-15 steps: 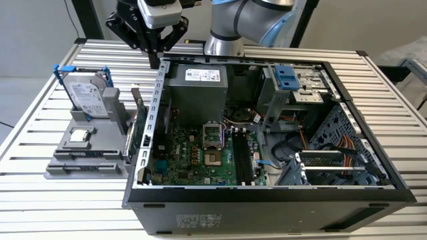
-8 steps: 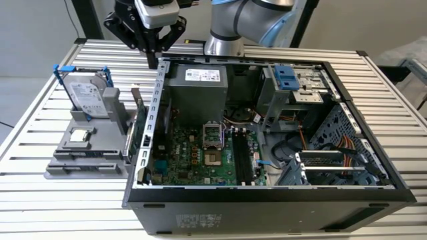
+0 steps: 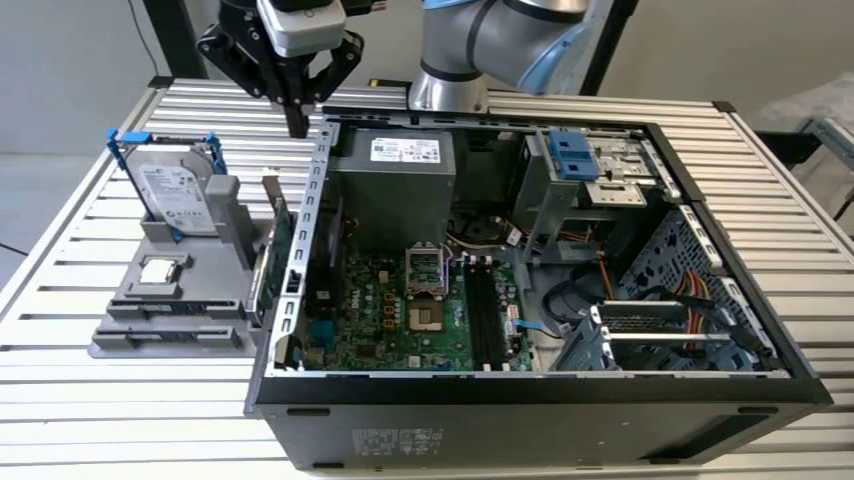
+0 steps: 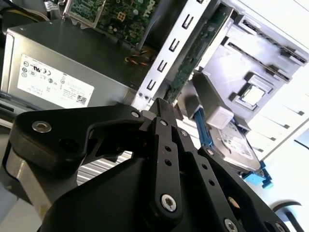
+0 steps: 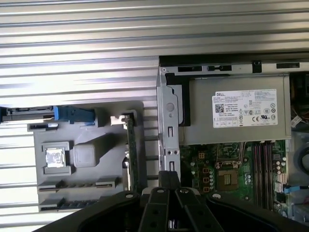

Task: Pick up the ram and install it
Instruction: 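Reach for the ram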

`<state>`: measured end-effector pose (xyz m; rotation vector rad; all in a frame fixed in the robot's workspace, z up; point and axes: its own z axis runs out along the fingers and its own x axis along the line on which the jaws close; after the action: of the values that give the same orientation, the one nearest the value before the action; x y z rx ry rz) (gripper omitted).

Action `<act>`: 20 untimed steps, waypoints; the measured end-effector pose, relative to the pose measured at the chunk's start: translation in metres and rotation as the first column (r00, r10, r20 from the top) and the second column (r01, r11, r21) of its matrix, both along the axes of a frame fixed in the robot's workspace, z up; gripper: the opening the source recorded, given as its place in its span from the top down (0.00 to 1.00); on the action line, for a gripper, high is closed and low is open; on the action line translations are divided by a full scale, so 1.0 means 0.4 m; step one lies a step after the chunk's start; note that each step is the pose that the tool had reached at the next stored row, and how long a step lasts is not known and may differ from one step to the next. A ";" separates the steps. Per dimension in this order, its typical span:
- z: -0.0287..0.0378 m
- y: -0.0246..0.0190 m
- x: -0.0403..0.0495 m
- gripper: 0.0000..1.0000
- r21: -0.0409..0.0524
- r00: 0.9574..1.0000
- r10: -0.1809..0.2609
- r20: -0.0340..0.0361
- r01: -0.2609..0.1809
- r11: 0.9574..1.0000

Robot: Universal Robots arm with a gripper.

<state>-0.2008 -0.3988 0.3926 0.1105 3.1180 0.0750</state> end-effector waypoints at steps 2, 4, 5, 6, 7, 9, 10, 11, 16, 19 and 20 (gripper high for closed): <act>0.000 0.000 -0.007 1.00 0.000 1.000 0.000 0.000 0.000 1.000; 0.000 0.000 -0.013 1.00 0.000 1.000 0.000 0.000 0.000 1.000; 0.000 0.000 -0.016 1.00 0.000 1.000 0.000 0.000 0.000 1.000; 0.000 0.000 -0.019 1.00 0.000 1.000 0.000 0.000 0.000 1.000; 0.000 0.000 -0.022 1.00 0.000 1.000 0.000 0.000 0.000 1.000; 0.000 0.000 -0.027 1.00 0.000 1.000 0.000 0.000 0.000 1.000; 0.000 0.000 -0.030 1.00 0.000 1.000 0.000 0.000 0.000 1.000; 0.000 0.000 -0.032 1.00 0.000 1.000 0.000 0.000 0.000 1.000; 0.000 0.000 -0.044 1.00 0.000 1.000 0.000 0.000 0.000 1.000; 0.000 0.000 -0.051 1.00 0.000 1.000 0.000 0.000 0.000 1.000; 0.000 0.000 -0.054 1.00 0.000 1.000 0.000 0.000 0.000 1.000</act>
<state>-0.2224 -0.3988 0.3926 0.1104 3.1180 0.0750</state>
